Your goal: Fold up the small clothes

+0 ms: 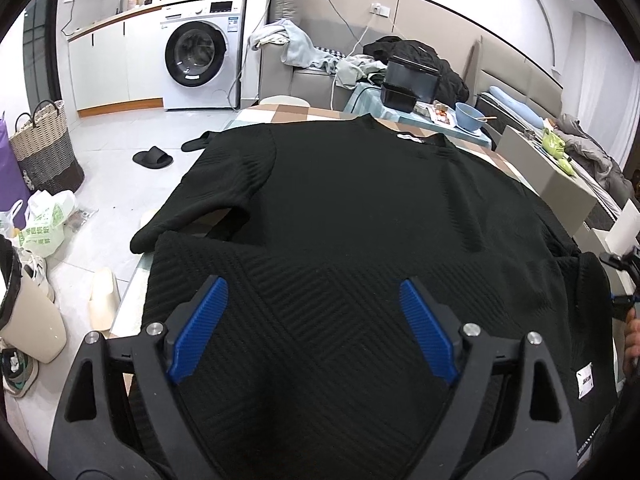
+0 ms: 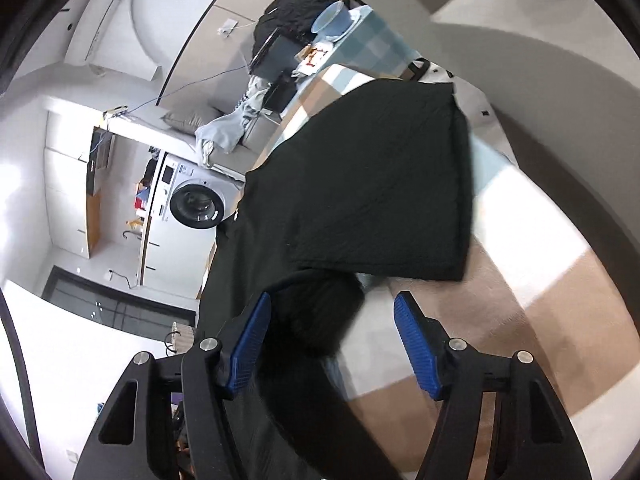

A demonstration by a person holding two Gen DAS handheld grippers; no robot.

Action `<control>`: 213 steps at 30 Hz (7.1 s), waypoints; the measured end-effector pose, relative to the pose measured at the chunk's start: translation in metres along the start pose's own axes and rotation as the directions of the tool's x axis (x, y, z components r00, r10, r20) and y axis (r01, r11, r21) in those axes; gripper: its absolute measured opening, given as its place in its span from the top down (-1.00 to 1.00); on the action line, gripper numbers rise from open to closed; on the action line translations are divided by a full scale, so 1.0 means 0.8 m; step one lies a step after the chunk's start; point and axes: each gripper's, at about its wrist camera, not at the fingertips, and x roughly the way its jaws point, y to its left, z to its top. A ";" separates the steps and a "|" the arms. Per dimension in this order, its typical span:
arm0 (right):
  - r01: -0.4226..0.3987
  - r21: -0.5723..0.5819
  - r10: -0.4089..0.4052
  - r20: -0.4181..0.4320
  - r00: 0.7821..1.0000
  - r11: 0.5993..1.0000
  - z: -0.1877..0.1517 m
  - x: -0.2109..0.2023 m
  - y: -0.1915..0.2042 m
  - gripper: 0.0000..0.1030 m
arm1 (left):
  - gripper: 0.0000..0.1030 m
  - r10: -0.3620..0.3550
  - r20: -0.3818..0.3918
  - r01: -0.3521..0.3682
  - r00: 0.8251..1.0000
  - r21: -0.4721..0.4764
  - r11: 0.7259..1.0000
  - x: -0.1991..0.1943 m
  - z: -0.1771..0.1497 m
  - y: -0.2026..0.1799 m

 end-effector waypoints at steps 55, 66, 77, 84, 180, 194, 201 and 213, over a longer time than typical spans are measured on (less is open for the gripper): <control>0.258 -0.033 -0.235 0.320 0.918 0.965 0.092 0.019 0.068 0.89 | -0.69 0.003 -0.006 -0.003 1.000 -0.057 0.998 -0.017 -0.013 0.017; 0.045 -0.662 -0.153 -0.106 0.983 0.748 -0.007 0.150 0.228 0.70 | -0.69 0.026 0.012 -0.025 1.000 -0.090 0.996 -0.019 -0.008 0.031; 0.185 -0.491 -0.256 -0.080 0.963 0.851 0.015 0.079 0.111 0.09 | -0.70 0.005 -0.003 -0.005 1.000 -0.123 0.992 -0.007 -0.007 0.041; 0.142 -0.487 -0.224 -0.112 0.968 0.862 -0.016 0.085 0.085 -0.07 | -0.70 0.006 0.001 -0.006 1.000 -0.115 0.993 -0.005 -0.011 0.036; 0.151 -0.439 -0.178 -0.020 0.984 0.886 -0.031 0.018 0.050 -0.38 | -0.13 -0.320 -0.137 0.325 0.938 0.019 0.945 0.161 0.130 -0.096; 0.144 -0.431 -0.175 -0.032 0.984 0.891 -0.039 0.024 0.048 -0.41 | -0.48 -0.178 -0.088 0.154 0.980 -0.234 0.960 0.134 0.092 0.040; 0.146 -0.422 -0.175 -0.030 0.984 0.895 -0.042 0.016 0.043 -0.43 | -0.39 -0.100 -0.173 0.015 0.980 -0.438 0.899 0.235 0.130 0.136; 0.167 -0.399 -0.193 -0.024 0.981 0.901 -0.042 0.014 0.035 -0.45 | 0.88 -0.277 -0.024 0.255 0.961 -0.322 0.912 0.214 0.196 0.049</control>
